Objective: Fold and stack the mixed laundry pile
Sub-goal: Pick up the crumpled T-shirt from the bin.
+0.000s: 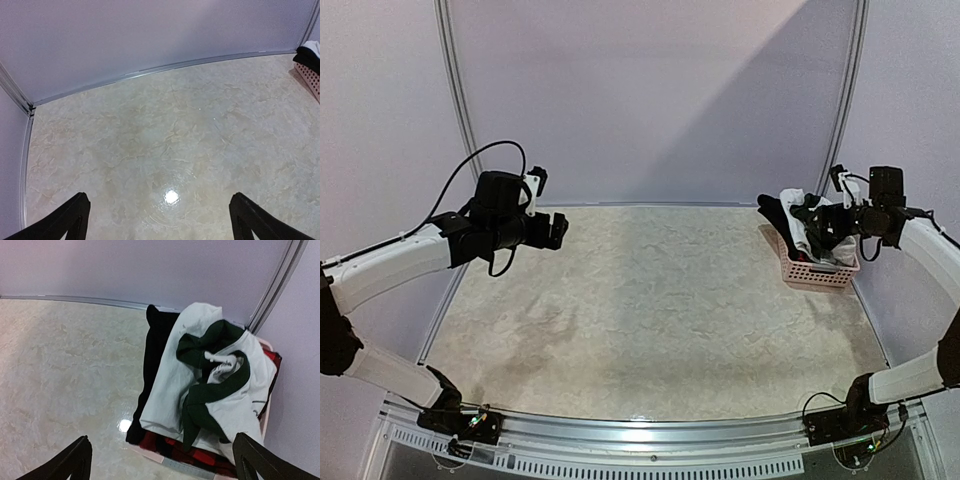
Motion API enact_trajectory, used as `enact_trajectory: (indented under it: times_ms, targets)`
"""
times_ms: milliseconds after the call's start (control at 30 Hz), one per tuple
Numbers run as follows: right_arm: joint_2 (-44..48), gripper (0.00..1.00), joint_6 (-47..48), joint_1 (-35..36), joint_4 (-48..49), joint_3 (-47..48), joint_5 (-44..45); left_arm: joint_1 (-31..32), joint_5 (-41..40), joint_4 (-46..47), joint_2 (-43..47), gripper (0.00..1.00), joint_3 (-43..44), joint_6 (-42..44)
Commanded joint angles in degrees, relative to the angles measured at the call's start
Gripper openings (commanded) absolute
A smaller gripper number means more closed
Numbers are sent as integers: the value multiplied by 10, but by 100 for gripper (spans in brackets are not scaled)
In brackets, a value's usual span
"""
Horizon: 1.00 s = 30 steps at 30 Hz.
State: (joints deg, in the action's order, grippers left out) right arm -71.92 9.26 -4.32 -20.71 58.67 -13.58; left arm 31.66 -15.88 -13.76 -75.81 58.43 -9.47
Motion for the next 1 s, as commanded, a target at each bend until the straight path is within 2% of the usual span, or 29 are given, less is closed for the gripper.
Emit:
enact_trajectory:
  times_ms: [0, 100, 167, 467, 600, 833, 967]
  targets:
    - [-42, 99, 72, -3, -91, 89, 36, 5, 2, -1, 15, 100, -8, 8]
    - [-112, 85, 105, -3, -146, 161, 120, 5, 10, -3, 16, 99, -7, 7]
    - [-162, 77, 115, -3, -186, 203, 132, 5, 11, -4, 16, 99, -6, 7]
    - [-281, 70, 116, -3, -215, 280, 147, 5, 16, -8, 17, 99, -5, 8]
    - [-322, 63, 103, -3, -213, 302, 156, 5, 18, -9, 17, 99, -5, 8]
    - [-372, 34, 86, -3, -221, 333, 174, 5, 20, -9, 15, 98, -5, 6]
    - [-368, 2, 88, -4, -242, 344, 169, 5, 23, -9, 16, 98, -5, 5]
